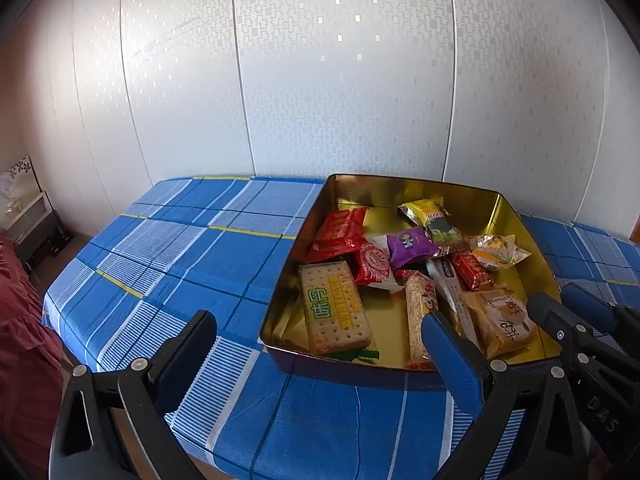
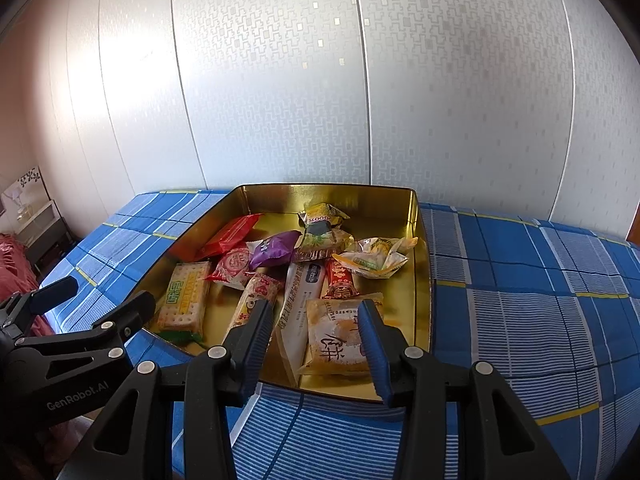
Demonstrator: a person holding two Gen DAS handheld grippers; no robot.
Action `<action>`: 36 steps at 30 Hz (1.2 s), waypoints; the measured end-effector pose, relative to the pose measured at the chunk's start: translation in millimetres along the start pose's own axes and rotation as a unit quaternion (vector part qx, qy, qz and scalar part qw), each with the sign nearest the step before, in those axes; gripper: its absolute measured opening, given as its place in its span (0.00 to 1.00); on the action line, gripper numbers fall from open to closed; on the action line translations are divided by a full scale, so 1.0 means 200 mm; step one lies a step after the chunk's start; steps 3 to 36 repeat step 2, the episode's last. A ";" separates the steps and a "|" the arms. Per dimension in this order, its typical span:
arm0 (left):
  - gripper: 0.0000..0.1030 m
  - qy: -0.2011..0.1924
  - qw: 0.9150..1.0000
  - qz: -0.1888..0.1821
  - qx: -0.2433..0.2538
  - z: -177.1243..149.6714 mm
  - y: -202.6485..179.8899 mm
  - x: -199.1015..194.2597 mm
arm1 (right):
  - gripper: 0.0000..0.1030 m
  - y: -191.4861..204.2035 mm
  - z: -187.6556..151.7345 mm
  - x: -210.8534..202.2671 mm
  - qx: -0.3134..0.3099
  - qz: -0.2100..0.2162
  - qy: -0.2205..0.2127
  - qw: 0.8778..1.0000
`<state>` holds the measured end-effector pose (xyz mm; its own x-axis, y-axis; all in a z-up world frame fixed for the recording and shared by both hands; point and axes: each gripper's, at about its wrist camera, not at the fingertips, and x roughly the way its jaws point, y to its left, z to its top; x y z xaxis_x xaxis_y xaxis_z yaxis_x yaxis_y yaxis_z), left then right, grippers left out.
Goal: Organize snacks
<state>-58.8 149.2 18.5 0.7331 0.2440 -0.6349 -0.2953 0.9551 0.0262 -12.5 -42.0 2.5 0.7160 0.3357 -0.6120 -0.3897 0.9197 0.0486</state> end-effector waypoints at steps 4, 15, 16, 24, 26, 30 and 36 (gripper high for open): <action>1.00 0.000 1.000 0.001 0.002 0.00 0.00 0.00 | 0.44 -0.01 0.00 0.00 0.004 -0.001 -0.001 1.000; 1.00 0.000 1.000 0.001 0.002 0.00 0.00 0.00 | 0.44 -0.01 0.00 0.00 0.004 -0.001 -0.001 1.000; 1.00 0.000 1.000 0.001 0.002 0.00 0.00 0.00 | 0.44 -0.01 0.00 0.00 0.004 -0.001 -0.001 1.000; 1.00 0.000 1.000 0.001 0.002 0.00 0.00 0.00 | 0.44 -0.01 0.00 0.00 0.004 -0.001 -0.001 1.000; 1.00 0.000 1.000 0.001 0.002 0.00 0.00 0.00 | 0.44 -0.01 0.00 0.00 0.004 -0.001 -0.001 1.000; 1.00 0.000 1.000 0.001 0.002 0.00 0.00 0.00 | 0.44 -0.01 0.00 0.00 0.004 -0.001 -0.001 1.000; 1.00 0.000 1.000 0.001 0.002 0.00 0.00 0.00 | 0.44 -0.01 0.00 0.00 0.004 -0.001 -0.001 1.000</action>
